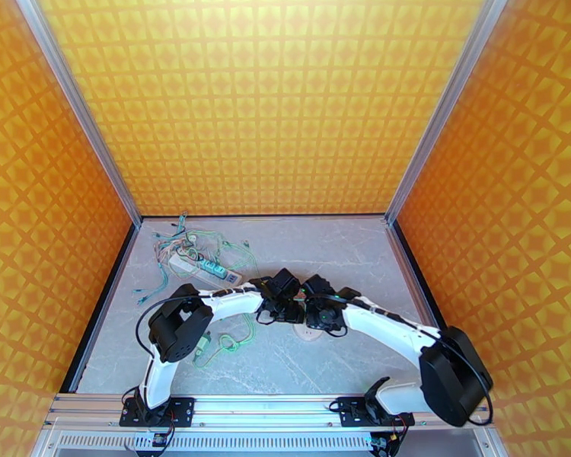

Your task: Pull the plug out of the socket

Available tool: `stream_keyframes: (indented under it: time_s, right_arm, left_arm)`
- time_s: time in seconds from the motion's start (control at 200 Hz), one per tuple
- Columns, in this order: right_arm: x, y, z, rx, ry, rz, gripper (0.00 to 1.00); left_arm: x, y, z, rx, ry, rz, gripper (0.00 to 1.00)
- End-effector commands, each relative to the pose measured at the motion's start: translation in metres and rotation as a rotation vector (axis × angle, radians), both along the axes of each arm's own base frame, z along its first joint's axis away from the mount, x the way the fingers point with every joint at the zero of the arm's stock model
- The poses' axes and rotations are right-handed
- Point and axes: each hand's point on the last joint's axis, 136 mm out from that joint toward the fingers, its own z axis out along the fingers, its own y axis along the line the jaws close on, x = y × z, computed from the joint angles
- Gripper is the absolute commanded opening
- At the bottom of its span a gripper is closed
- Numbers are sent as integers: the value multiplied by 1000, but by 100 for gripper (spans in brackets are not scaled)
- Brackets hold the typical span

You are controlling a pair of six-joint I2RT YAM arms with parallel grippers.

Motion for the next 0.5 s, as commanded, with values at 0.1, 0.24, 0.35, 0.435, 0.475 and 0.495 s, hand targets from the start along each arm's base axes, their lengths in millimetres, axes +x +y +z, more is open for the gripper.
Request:
stream_keyframes:
  time_s: [0.1,0.24,0.35,0.435,0.475,0.495]
  right_arm:
    - [14,88,29,130,-100,200,15]
    - [11,91,28,90,-98,224,15]
    - [13,85,33,68,-122,220,15]
    - [14,75,37,79,-130,192,15]
    - [15,69,37,96,-128,170,14]
    - [16,67,37,109,-128,157,14]
  left_arm:
    - [-111,102,-147,536,287,-126,28]
    - [-111,102,-147,538,289,-128,28]
    - [-110,101,-147,538,290,-130,28]
    - [-111,102,-148,541,291,-132,28]
    - [-111,103,-148,542,291,-132,28]
    - [-112,103,-149,543,291,-132,28]
